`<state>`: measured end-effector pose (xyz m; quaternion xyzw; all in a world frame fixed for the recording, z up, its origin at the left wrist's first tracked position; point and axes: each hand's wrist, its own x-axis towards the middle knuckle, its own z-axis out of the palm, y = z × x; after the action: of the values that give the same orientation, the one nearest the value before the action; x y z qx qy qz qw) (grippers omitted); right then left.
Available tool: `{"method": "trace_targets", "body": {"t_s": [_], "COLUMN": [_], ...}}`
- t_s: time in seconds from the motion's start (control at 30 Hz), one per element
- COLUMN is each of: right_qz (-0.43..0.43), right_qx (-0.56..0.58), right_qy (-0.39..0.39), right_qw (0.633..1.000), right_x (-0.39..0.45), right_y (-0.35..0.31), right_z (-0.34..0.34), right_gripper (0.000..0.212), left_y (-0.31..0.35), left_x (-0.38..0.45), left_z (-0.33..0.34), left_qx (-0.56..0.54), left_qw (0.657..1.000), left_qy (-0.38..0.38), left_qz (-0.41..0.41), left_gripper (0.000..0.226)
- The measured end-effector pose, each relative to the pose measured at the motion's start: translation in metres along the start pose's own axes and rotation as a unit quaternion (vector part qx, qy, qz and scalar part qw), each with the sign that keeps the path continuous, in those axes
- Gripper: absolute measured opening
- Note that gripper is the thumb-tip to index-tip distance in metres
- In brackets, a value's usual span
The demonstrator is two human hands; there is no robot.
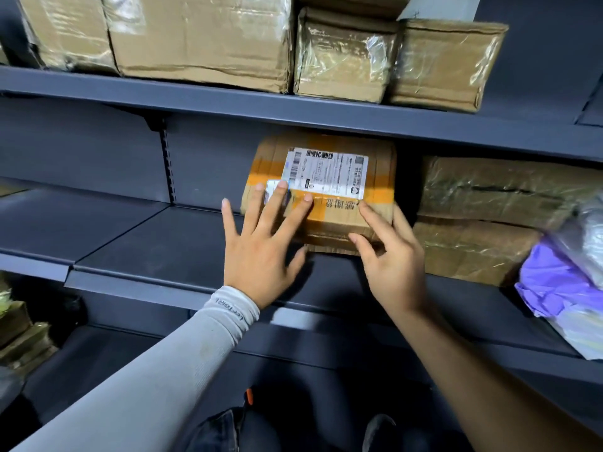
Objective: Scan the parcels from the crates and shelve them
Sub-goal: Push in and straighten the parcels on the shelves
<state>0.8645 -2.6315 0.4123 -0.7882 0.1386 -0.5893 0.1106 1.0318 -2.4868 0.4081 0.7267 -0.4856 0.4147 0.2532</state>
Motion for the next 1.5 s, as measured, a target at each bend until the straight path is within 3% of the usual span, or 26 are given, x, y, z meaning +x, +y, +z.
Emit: {"method": "trace_targets", "body": {"t_s": [0.23,0.47,0.6,0.73,1.07,1.33,1.5], "right_qz": [-0.022,-0.002,-0.027,-0.110,-0.154,-0.152,-0.127], "right_qx": [-0.006,-0.027,-0.141,-0.283,-0.356,-0.382,-0.402], "right_qy": [-0.027,-0.064,-0.121,-0.206,-0.172,-0.192,-0.221], "right_qw": [0.999,0.998,0.982,0.930,0.905,0.891,0.879], "right_x": [-0.043,-0.066,-0.056,-0.042,-0.039,-0.017,-0.007], "right_y": [-0.020,-0.024,-0.035,-0.041,-0.071,-0.099,-0.114], "right_z": [-0.024,-0.045,-0.054,-0.053,-0.087,-0.160,-0.192], "right_gripper": [0.044,0.052,0.082,0.102,0.096,0.085,0.081], "left_y": [-0.006,0.006,0.013,0.018,0.037,0.077,0.093], "left_x": [-0.021,-0.041,-0.048,-0.056,-0.041,-0.018,-0.006], "left_z": [-0.006,-0.021,-0.033,-0.051,-0.106,-0.152,-0.169], "left_qx": [0.021,0.043,0.060,0.067,0.063,0.036,0.015], "left_qw": [0.997,0.994,0.992,0.990,0.987,0.988,0.986], "left_qy": [-0.050,0.003,-0.011,-0.019,-0.067,-0.058,-0.050], "left_qz": [0.048,0.095,0.112,0.119,0.136,0.139,0.161], "left_gripper": [0.075,0.056,0.077,0.065,0.082,0.081,0.066]}}
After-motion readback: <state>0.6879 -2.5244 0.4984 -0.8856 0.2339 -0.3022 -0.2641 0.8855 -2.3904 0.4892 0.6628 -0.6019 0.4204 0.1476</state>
